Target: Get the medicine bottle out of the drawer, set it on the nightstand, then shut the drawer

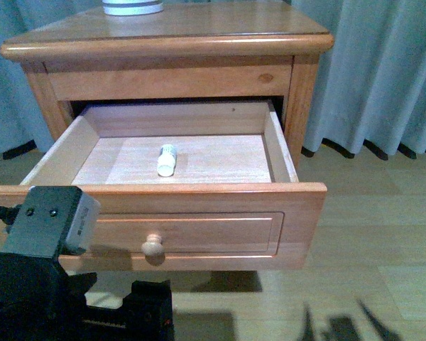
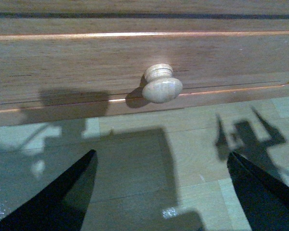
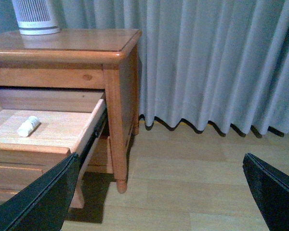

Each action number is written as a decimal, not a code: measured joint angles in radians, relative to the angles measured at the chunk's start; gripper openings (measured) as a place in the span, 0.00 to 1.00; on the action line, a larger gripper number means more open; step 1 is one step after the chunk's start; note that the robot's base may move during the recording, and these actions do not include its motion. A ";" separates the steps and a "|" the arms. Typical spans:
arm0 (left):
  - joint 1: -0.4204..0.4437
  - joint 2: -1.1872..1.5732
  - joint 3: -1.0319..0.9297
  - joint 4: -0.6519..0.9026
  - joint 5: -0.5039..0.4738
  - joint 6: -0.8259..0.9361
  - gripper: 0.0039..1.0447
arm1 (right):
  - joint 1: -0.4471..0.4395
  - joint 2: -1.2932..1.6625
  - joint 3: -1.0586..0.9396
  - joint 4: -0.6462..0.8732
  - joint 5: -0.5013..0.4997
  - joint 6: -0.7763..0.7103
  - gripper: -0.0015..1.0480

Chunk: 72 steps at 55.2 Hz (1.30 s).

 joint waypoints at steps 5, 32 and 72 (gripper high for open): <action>0.047 -0.140 0.002 -0.111 0.043 0.004 0.93 | 0.000 0.000 0.000 0.000 0.000 0.000 1.00; 0.397 -0.939 0.340 -0.927 0.518 0.042 0.94 | 0.000 0.000 0.000 0.000 0.000 0.000 1.00; 0.460 -1.555 -0.125 -0.871 0.063 0.242 0.03 | 0.000 0.001 0.000 0.000 0.004 0.000 1.00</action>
